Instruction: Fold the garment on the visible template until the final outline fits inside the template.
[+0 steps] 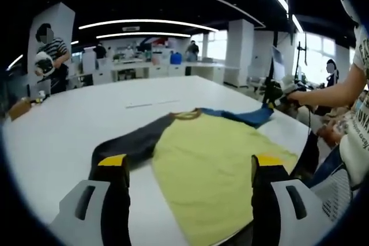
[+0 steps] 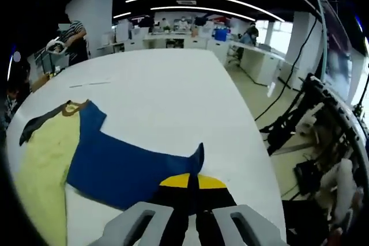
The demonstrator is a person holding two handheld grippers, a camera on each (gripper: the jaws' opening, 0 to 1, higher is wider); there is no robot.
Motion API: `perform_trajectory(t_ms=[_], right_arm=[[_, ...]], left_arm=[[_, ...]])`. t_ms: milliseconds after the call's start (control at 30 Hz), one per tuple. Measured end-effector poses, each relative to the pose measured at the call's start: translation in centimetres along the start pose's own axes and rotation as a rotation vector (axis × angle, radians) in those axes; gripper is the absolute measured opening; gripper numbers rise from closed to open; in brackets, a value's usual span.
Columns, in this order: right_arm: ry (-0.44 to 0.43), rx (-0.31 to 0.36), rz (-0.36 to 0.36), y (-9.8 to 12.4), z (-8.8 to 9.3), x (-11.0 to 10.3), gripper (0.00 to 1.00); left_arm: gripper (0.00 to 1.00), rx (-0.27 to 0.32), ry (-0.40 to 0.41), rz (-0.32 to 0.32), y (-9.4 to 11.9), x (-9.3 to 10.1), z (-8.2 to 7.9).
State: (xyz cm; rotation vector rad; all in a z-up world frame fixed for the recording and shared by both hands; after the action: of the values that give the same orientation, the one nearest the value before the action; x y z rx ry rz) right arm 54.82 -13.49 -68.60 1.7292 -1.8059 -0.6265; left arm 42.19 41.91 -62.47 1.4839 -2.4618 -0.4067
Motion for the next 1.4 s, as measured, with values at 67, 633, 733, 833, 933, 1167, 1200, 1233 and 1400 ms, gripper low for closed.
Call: perform_trajectory(t_ms=[67, 633, 733, 833, 933, 1167, 1200, 1233, 1400], right_arm=[[-0.008, 0.004, 0.017, 0.5, 0.1, 0.2, 0.00], [-0.100, -0.018, 0.126, 0.9, 1.7, 4.6, 0.00], [-0.135, -0.023, 0.143, 0.7, 2.1, 5.5, 0.00], [-0.142, -0.038, 0.157, 0.2, 2.5, 6.5, 0.00], [-0.160, -0.046, 0.161, -0.1, 2.9, 7.4, 0.00], [-0.224, -0.045, 0.152, -0.7, 3.1, 8.0, 0.00], [-0.226, -0.044, 0.150, -0.7, 3.1, 7.8, 0.00], [-0.224, -0.041, 0.148, -0.7, 3.0, 7.8, 0.00], [-0.241, -0.032, 0.139, -1.0, 2.9, 8.0, 0.00]], left_arm=[[0.85, 0.001, -0.001, 0.003, 0.0, 0.1, 0.0], [0.88, 0.000, -0.024, 0.005, 0.0, 0.0, 0.1], [0.89, -0.001, -0.027, 0.003, 0.0, 0.0, 0.1], [0.91, 0.002, -0.022, 0.006, -0.1, 0.0, 0.1], [0.92, -0.002, -0.027, 0.013, -0.1, 0.1, 0.1], [0.96, -0.013, -0.026, 0.035, -0.2, 0.3, 0.2], [0.96, -0.015, -0.024, 0.036, -0.2, 0.3, 0.2], [0.97, -0.015, -0.024, 0.037, -0.2, 0.3, 0.2], [0.99, -0.020, -0.018, 0.042, -0.1, 0.3, 0.3]])
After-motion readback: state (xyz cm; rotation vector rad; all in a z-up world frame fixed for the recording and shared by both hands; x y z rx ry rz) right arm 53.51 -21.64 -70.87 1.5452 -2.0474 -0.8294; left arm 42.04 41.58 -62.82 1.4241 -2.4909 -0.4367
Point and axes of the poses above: the point that each gripper's makers call its tool centre point, and the gripper's own axes: y roughly backward along the fingers, x roughly to its right, z roughly out of its underside, the point moved 7 cm from there along y, roughly backward along the fingers, and after that the axes turned 1 degree about -z, right-handed, at the moved point
